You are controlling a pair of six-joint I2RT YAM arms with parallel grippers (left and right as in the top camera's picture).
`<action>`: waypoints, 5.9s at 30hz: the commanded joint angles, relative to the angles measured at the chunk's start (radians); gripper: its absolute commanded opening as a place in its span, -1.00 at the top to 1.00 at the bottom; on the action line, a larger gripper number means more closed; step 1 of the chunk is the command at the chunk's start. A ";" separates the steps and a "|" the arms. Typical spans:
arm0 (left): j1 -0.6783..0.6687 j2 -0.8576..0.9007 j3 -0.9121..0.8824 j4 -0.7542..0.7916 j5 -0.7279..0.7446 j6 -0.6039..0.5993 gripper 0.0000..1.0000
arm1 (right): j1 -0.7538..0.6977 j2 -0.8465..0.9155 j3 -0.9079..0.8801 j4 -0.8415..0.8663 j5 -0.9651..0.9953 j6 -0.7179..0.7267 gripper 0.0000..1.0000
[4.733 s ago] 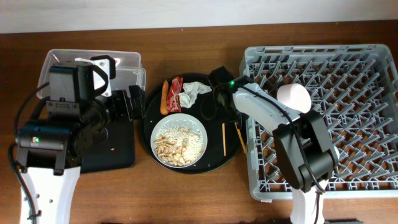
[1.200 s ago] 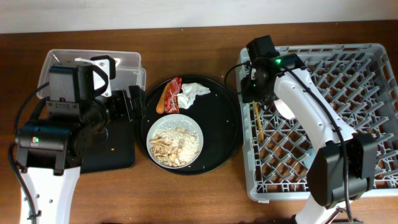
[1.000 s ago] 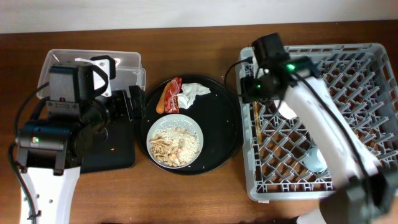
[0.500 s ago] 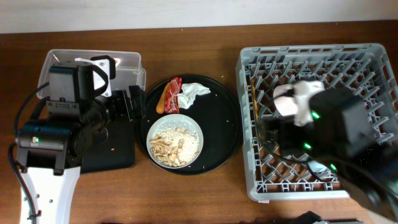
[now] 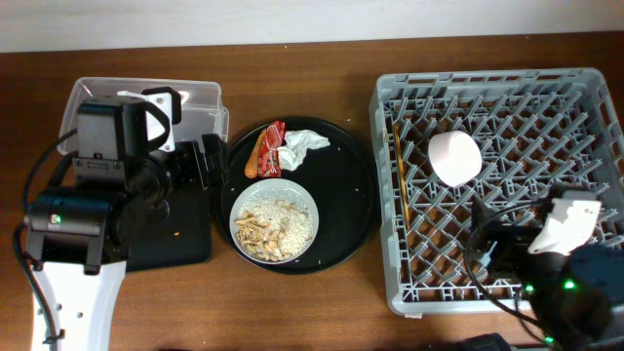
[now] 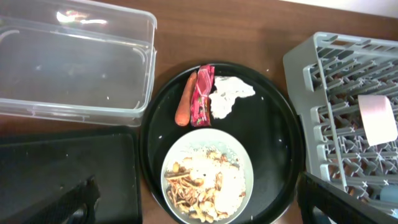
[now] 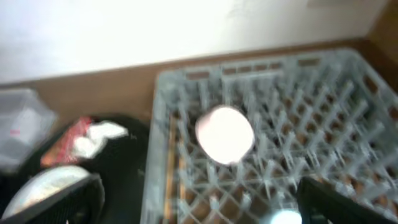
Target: Sort waste into correct bins and load items into the dishwasher rack
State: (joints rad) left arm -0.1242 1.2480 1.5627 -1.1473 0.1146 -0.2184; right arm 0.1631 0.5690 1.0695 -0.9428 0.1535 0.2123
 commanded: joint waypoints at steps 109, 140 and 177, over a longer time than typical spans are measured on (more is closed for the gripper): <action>0.081 0.770 0.415 0.134 -0.370 -0.092 0.93 | -0.196 -0.565 -1.064 0.872 -0.222 -0.018 -0.96; -0.249 1.158 0.414 0.100 -0.200 0.022 -0.01 | -0.196 -0.565 -1.064 0.872 -0.222 -0.018 -0.97; 0.108 1.022 0.741 -0.100 -0.058 -0.019 0.12 | -0.196 -0.565 -1.064 0.872 -0.222 -0.018 -0.96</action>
State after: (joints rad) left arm -0.0174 2.2761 2.2879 -1.2396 -0.1005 -0.2295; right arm -0.0257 0.0109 0.0147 -0.0734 -0.0551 0.2016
